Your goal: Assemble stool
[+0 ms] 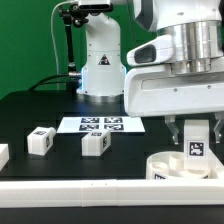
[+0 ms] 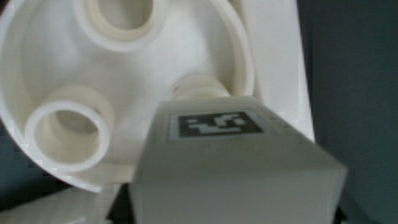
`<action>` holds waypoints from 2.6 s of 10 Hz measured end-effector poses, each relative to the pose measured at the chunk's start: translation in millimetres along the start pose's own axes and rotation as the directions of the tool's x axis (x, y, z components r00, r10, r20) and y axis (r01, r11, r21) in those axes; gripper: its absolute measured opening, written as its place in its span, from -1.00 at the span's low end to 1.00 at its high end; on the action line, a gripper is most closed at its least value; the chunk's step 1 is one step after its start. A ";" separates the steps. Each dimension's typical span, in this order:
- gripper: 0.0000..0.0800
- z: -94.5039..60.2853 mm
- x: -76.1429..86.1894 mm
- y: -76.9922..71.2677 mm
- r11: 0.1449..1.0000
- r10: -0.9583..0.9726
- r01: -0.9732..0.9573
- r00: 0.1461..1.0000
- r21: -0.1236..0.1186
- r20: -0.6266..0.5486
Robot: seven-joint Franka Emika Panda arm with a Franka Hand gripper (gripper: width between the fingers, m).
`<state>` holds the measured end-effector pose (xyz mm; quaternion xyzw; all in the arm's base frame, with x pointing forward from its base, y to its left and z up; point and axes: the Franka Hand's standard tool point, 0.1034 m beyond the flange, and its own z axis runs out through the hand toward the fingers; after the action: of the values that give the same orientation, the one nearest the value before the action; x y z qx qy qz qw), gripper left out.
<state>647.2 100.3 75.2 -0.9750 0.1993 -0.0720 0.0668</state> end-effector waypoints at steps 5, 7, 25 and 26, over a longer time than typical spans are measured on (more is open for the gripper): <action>-0.13 1.4 -2.3 1.6 0.886 0.463 -0.463 0.886 0.021 -0.002; -0.13 1.8 -4.6 1.0 0.798 0.602 -0.602 0.798 0.019 0.021; 0.62 -26.3 -2.0 -15.5 0.991 0.121 -0.123 0.992 0.054 0.042; 0.62 -27.1 -1.0 -15.0 0.998 -0.035 0.034 0.999 0.049 0.028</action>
Offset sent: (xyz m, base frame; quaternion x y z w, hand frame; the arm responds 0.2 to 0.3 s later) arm -0.0047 0.0001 -0.0096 -0.0018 -0.0013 0.3300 0.9440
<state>647.4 111.6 104.0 -0.9773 0.1796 -0.0638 0.0922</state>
